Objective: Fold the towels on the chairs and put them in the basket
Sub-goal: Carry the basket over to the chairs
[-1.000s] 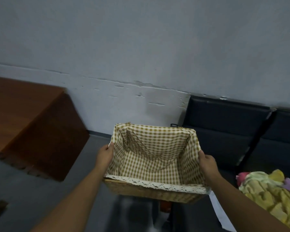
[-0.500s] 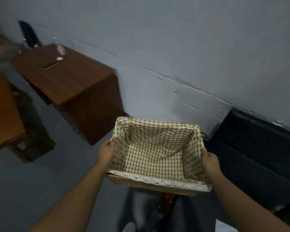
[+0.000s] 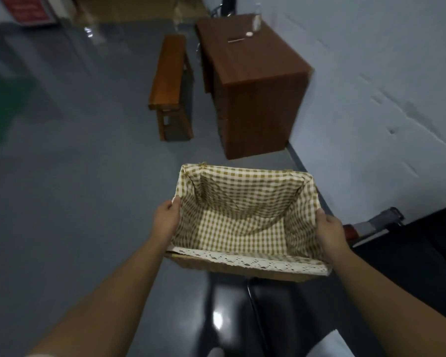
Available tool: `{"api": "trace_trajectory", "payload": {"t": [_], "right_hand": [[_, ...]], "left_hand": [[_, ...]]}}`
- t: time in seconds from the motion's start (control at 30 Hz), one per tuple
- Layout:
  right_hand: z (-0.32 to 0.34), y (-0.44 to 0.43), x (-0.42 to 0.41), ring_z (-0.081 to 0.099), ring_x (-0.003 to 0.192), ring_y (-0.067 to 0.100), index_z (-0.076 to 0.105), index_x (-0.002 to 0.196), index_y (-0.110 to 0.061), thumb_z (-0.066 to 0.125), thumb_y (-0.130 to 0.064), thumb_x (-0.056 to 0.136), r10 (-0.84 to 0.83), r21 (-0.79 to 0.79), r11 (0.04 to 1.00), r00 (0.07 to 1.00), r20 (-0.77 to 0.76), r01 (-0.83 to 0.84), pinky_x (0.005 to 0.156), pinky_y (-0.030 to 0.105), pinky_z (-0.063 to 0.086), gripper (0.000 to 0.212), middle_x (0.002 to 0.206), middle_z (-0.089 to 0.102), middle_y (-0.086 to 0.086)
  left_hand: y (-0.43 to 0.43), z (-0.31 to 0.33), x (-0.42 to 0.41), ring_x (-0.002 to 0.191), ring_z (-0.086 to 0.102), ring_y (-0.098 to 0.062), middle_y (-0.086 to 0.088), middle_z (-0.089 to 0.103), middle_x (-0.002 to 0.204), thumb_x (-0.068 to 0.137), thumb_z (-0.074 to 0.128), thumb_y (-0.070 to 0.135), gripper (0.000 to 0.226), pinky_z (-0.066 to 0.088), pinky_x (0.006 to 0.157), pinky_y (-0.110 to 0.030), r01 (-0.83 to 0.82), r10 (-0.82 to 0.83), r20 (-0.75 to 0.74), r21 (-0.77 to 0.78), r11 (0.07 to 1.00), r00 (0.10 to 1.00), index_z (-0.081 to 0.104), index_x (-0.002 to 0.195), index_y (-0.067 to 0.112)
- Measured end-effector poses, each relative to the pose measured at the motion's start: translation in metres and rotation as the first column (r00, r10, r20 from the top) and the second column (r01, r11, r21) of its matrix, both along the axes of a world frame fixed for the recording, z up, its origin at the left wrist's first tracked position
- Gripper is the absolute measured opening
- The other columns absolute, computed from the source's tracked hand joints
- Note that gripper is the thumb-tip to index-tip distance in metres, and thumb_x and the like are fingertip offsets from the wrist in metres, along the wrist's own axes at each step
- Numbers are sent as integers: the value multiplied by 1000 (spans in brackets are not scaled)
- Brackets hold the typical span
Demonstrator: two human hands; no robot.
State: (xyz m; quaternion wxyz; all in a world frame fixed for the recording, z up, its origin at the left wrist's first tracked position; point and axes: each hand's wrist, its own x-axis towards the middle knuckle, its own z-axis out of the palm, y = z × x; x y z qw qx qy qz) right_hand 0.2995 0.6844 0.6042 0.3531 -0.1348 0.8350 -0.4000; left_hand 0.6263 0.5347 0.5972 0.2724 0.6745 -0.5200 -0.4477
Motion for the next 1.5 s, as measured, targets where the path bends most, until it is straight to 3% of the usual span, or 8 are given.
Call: {"api": "trace_trajectory", "payload": {"t": [0.3,0.47,0.57,0.7,0.83,0.97,1.2,1.5], "right_hand": [[-87,-5,129,55,121,36,57,129,2,33,-40,107,208,45,976,975,76,-212,96,40,46,53,133,58,20],[-162,4,184,55,122,36,55,133,0,34,-41,107,231,70,968,964,135,-242,98,40,45,53,135,57,18],[-217,13,210,60,103,30,63,105,-3,40,-45,105,238,100,961,953,187,-259,90,42,51,48,108,64,12],[-302,27,231,41,59,19,39,66,-12,41,-43,104,269,136,950,958,101,-281,60,31,33,49,64,41,4],[-403,38,236,52,74,23,56,84,-5,38,-44,105,318,174,928,944,88,-329,67,33,40,47,80,55,8],[-501,37,232,56,108,31,59,125,-4,37,-47,105,313,167,932,946,80,-323,95,45,48,53,116,60,11],[-620,11,214,56,110,32,56,127,-2,35,-47,105,270,128,954,962,35,-272,99,45,46,54,123,59,16],[-703,-4,228,57,106,31,56,116,-2,35,-39,107,389,172,908,921,-12,-381,85,38,43,43,106,56,10]], "left_hand": [[68,-90,153,66,47,-7,-5,56,85,105,41,42,38,39,63,-27,-256,249,94,66,964,964,56,89,12],[99,-162,210,96,53,-17,1,57,103,107,39,40,35,38,86,-33,-295,283,101,137,946,954,63,112,14],[113,-216,236,107,55,-23,-4,59,109,107,39,42,47,39,89,-33,-297,282,108,177,938,953,63,124,6],[129,-299,258,111,58,-27,-9,63,112,107,38,41,48,37,86,-32,-295,267,161,189,936,950,64,123,3],[140,-392,264,99,52,-22,0,57,95,107,37,40,39,33,82,-30,-280,242,206,181,943,948,63,110,10],[142,-487,257,100,53,-21,-2,56,101,107,37,41,47,35,84,-30,-276,240,211,162,948,948,64,119,4],[128,-611,240,90,53,-18,-6,60,95,107,39,39,36,39,65,-30,-267,248,165,103,958,955,63,102,12],[115,-684,255,116,58,-33,-13,65,122,108,34,38,45,40,89,-33,-262,229,250,108,959,941,59,129,7]]}}
